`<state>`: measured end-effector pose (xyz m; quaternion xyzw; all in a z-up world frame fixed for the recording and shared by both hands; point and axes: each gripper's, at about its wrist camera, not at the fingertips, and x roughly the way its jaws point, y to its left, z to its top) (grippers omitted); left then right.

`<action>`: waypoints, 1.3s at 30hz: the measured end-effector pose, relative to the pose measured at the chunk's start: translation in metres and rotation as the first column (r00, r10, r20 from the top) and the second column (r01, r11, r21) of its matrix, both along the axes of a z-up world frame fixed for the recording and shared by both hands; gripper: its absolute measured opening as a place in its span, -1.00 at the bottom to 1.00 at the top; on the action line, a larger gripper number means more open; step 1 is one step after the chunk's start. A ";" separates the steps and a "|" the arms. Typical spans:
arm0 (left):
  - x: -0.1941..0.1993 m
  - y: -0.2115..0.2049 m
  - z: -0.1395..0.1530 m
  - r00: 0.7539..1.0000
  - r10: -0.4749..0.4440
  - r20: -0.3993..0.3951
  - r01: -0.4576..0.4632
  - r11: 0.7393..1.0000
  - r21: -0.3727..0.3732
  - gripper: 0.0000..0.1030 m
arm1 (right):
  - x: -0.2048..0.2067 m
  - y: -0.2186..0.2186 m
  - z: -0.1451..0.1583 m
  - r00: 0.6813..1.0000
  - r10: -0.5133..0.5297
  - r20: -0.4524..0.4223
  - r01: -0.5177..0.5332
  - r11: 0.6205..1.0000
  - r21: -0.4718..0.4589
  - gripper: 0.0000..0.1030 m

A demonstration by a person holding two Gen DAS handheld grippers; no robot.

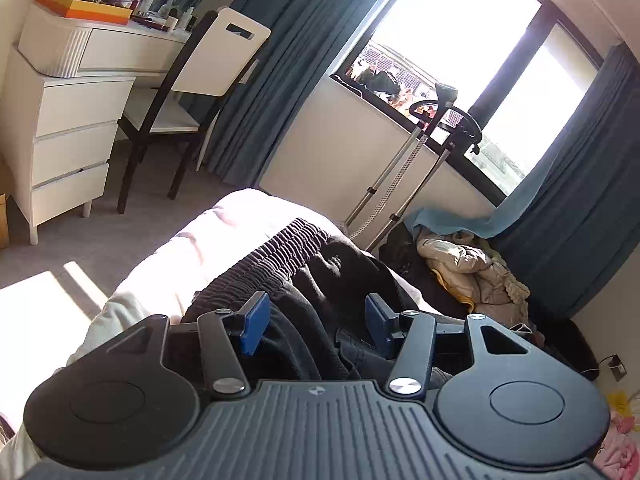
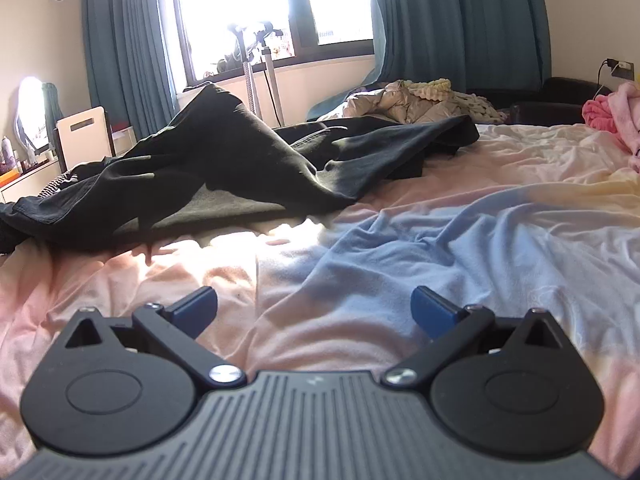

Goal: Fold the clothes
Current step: 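Lift the black trousers by the waistband with the left gripper and spread them out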

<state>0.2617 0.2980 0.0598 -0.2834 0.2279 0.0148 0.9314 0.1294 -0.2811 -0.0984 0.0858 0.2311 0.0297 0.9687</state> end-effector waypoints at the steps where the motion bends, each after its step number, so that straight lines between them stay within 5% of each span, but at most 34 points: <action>1: 0.012 0.005 0.001 1.000 -0.016 -0.001 0.015 1.000 -0.006 0.16 | 0.001 0.004 0.000 1.000 0.008 -0.003 -0.008 1.000 0.000 1.00; 4: 0.058 0.008 -0.004 0.996 -0.074 -0.039 0.075 0.997 0.017 0.16 | 0.006 0.015 0.002 1.000 0.021 0.004 -0.020 0.999 -0.035 1.00; 8: 0.130 -0.014 -0.025 0.975 -0.151 -0.162 0.186 0.957 0.224 0.14 | 0.017 0.030 0.000 1.000 0.028 -0.007 -0.028 0.996 -0.090 1.00; 12: 0.174 0.001 -0.047 0.975 -0.062 -0.211 0.099 0.981 0.168 0.11 | 0.031 0.044 -0.004 0.999 0.039 -0.027 -0.042 0.990 -0.137 1.00; 15: 0.196 0.011 -0.049 0.967 -0.146 -0.209 0.167 0.982 0.084 0.10 | 0.038 0.054 -0.008 0.997 0.064 -0.046 -0.071 0.982 -0.176 1.00; 18: 0.218 0.012 -0.052 0.924 -0.272 -0.267 0.289 0.957 0.023 0.01 | 0.046 0.063 -0.015 0.996 0.071 -0.051 -0.080 0.979 -0.189 1.00; 22: 0.233 -0.008 -0.052 0.804 -0.514 -0.300 0.534 0.846 -0.018 -0.12 | 0.047 0.075 -0.018 0.997 0.066 -0.027 -0.071 0.968 -0.241 1.00; 25: 0.251 -0.009 -0.063 0.840 -0.406 -0.360 0.424 0.905 -0.031 -0.12 | 0.047 0.077 -0.019 0.997 0.066 -0.026 -0.071 0.964 -0.255 1.00; 27: 0.257 -0.003 -0.067 0.893 -0.309 -0.326 0.312 0.949 -0.046 -0.12 | 0.048 0.076 -0.019 0.998 0.064 -0.030 -0.069 0.966 -0.250 1.00; 29: 0.259 0.001 -0.069 0.930 -0.268 -0.253 0.245 0.962 -0.120 -0.12 | 0.047 0.074 -0.020 0.998 0.061 -0.027 -0.066 0.969 -0.237 1.00; 31: 0.263 -0.001 -0.072 0.937 -0.244 -0.250 0.205 0.963 -0.172 0.00 | 0.046 0.073 -0.020 0.998 0.058 -0.025 -0.062 0.972 -0.228 1.00; 33: 0.267 -0.017 -0.070 0.934 -0.211 -0.289 0.190 0.977 -0.099 0.05 | 0.046 0.072 -0.020 0.998 0.055 -0.022 -0.058 0.973 -0.222 1.00; 36: 0.259 -0.039 -0.061 0.937 -0.156 -0.312 0.173 0.984 0.030 -0.44 | 0.044 0.070 -0.020 0.999 0.050 -0.017 -0.052 0.976 -0.212 1.00; 37: 0.254 -0.043 -0.056 0.940 -0.150 -0.306 0.174 0.983 0.051 -0.77 | 0.044 0.070 -0.020 0.999 0.048 -0.015 -0.050 0.977 -0.209 1.00; 39: 0.236 -0.051 -0.038 0.949 -0.155 -0.275 0.181 0.981 0.072 -0.81 | 0.043 0.069 -0.020 0.999 0.044 -0.012 -0.046 0.978 -0.203 1.00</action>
